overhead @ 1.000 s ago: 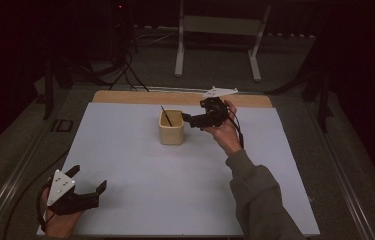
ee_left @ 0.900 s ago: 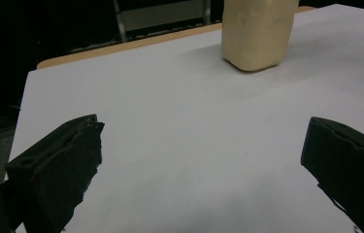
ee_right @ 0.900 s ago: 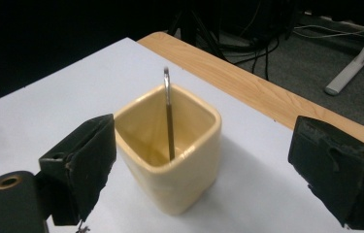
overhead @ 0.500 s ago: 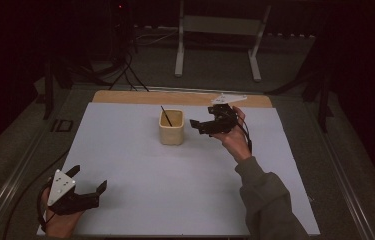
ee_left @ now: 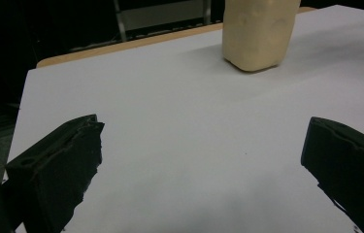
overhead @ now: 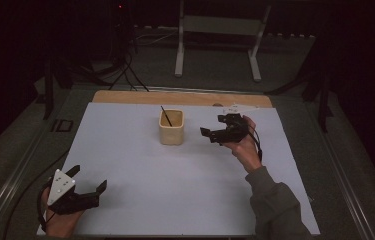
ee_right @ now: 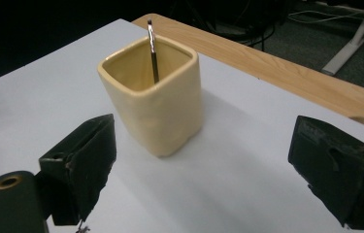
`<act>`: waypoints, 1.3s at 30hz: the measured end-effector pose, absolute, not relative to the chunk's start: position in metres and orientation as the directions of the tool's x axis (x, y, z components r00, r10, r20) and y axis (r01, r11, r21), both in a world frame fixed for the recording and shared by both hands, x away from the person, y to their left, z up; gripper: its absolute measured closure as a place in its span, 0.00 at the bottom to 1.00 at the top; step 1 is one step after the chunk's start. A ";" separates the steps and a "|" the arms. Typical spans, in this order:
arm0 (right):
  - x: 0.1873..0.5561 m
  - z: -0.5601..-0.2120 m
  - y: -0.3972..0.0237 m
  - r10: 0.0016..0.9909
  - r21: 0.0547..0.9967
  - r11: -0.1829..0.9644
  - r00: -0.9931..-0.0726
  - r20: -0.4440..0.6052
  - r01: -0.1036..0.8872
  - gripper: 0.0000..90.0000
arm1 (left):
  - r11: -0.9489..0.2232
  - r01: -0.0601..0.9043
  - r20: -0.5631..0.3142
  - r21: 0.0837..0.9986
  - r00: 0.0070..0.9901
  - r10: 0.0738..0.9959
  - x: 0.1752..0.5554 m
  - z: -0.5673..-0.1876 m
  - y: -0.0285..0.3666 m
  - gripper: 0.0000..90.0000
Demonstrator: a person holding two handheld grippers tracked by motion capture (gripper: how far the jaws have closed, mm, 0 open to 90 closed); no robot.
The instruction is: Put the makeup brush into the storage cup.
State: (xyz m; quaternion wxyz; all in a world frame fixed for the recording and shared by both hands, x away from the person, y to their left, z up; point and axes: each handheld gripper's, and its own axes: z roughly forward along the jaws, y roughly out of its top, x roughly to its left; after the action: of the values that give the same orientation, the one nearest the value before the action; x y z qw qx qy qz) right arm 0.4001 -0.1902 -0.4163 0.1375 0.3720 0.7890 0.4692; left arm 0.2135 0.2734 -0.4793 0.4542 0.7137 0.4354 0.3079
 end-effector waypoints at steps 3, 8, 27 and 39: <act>0.396 -0.418 -0.196 0.717 0.847 0.273 -0.683 0.137 0.457 0.11 | -0.211 0.340 0.046 0.916 0.434 0.900 0.213 -0.479 0.273 0.02; 0.388 -0.421 -0.205 0.718 0.854 0.253 -0.680 0.149 0.454 0.11 | -0.209 0.340 0.045 0.917 0.431 0.901 0.213 -0.479 0.273 0.02; 0.359 -0.447 -0.238 0.748 0.852 0.219 -0.642 0.166 0.475 0.11 | -0.206 0.336 0.046 0.919 0.427 0.903 0.214 -0.479 0.274 0.02; 0.335 -0.459 -0.257 0.765 0.866 0.203 -0.626 0.150 0.457 0.11 | -0.192 0.341 0.036 0.920 0.415 0.909 0.223 -0.481 0.277 0.02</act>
State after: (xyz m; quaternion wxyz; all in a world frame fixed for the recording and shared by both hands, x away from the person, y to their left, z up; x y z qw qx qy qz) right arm 0.3355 -0.2565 -0.4586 0.1587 0.4024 0.7593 0.4861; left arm 0.2232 0.2775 -0.4805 0.4565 0.7065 0.4422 0.3111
